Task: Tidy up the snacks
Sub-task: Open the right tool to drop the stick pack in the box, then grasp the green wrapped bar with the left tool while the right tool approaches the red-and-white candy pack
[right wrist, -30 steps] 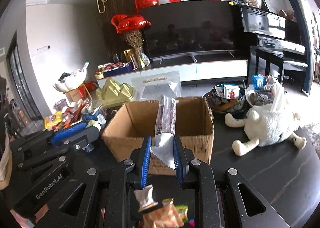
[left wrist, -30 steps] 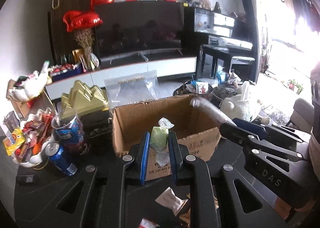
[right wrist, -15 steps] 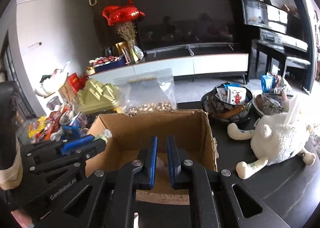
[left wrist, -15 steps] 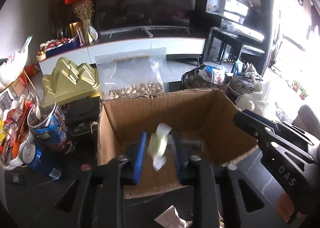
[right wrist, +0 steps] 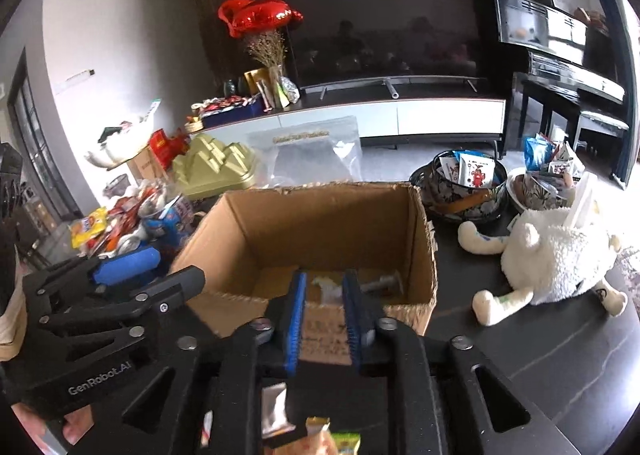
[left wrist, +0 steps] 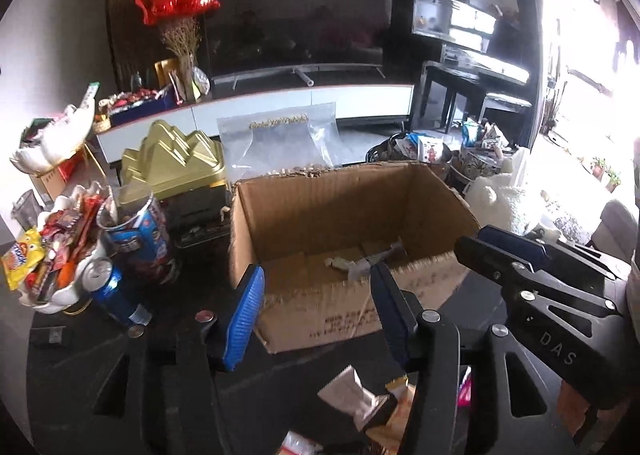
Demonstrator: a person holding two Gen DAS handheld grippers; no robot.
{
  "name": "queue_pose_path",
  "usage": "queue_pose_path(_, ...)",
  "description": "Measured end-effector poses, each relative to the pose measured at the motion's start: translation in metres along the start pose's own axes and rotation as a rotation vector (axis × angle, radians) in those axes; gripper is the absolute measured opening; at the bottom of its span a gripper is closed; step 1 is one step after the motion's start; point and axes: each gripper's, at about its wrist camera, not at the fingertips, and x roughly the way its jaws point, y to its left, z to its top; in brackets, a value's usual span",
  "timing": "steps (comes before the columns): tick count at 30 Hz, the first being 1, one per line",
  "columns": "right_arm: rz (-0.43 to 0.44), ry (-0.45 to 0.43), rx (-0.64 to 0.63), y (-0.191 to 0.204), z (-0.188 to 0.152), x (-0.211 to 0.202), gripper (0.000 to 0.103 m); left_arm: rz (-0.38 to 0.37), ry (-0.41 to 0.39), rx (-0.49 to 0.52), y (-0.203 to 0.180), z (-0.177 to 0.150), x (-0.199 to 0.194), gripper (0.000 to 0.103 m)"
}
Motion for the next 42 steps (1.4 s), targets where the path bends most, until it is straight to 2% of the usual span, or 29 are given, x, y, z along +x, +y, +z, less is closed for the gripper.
queue_pose_path(3,0.008,-0.003,-0.005,0.006,-0.009,-0.013,0.036,0.001,-0.015,0.006,0.000,-0.012,-0.019,0.057)
queue_pose_path(14,0.065,0.000,-0.031,0.037,-0.053,-0.052,0.050,0.024,-0.055,0.012,0.003,-0.059,-0.070,0.059)
queue_pose_path(21,0.077,-0.002,-0.049,0.047,-0.079,-0.071,0.059,0.013,-0.050,-0.013,0.007,-0.091,-0.092,0.062)
queue_pose_path(31,0.067,0.016,-0.060,0.045,-0.122,-0.084,0.059,0.037,-0.007,0.017,-0.006,-0.141,-0.099,0.062)
queue_pose_path(37,0.087,0.061,-0.060,0.044,-0.142,-0.080,0.059,-0.004,0.057,-0.004,-0.008,-0.166,-0.087,0.062)
queue_pose_path(42,0.097,0.115,-0.058,0.042,-0.159,-0.070,0.059,-0.008,0.089,-0.006,-0.011,-0.184,-0.075,0.062)
